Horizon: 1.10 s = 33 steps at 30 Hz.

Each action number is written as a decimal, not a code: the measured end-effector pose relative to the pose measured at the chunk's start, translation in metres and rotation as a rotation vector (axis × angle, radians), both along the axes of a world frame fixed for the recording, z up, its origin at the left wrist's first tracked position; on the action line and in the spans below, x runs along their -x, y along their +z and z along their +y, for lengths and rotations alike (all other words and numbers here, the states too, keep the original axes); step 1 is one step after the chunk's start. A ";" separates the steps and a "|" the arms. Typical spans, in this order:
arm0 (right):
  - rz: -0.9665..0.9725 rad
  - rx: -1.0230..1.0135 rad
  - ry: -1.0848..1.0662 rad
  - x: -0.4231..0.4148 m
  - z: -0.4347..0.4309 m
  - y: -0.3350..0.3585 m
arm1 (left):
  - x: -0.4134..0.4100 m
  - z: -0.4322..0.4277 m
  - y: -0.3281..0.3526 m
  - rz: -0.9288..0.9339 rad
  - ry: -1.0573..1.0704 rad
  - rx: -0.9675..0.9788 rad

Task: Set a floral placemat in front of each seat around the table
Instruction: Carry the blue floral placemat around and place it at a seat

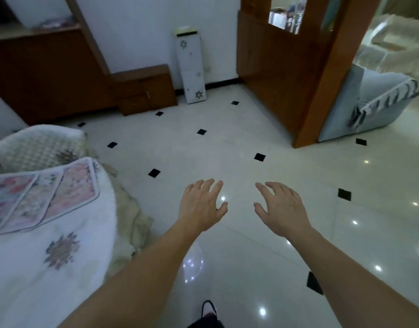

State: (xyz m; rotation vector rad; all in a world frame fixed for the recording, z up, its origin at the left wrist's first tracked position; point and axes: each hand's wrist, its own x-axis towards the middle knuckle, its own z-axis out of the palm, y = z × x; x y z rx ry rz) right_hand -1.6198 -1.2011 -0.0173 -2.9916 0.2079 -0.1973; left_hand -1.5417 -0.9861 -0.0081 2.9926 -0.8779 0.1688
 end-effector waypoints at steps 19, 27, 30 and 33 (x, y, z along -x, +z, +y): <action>0.029 0.041 0.395 -0.396 0.137 -0.006 | -0.312 0.153 -0.032 0.047 0.418 0.036; 0.041 0.044 0.440 -0.522 0.175 0.000 | -0.432 0.189 -0.025 0.035 0.472 0.057; 0.051 0.051 0.475 -0.568 0.189 -0.004 | -0.470 0.201 -0.028 0.036 0.500 0.071; 0.063 0.039 0.514 -0.618 0.204 -0.011 | -0.510 0.213 -0.030 0.020 0.539 0.074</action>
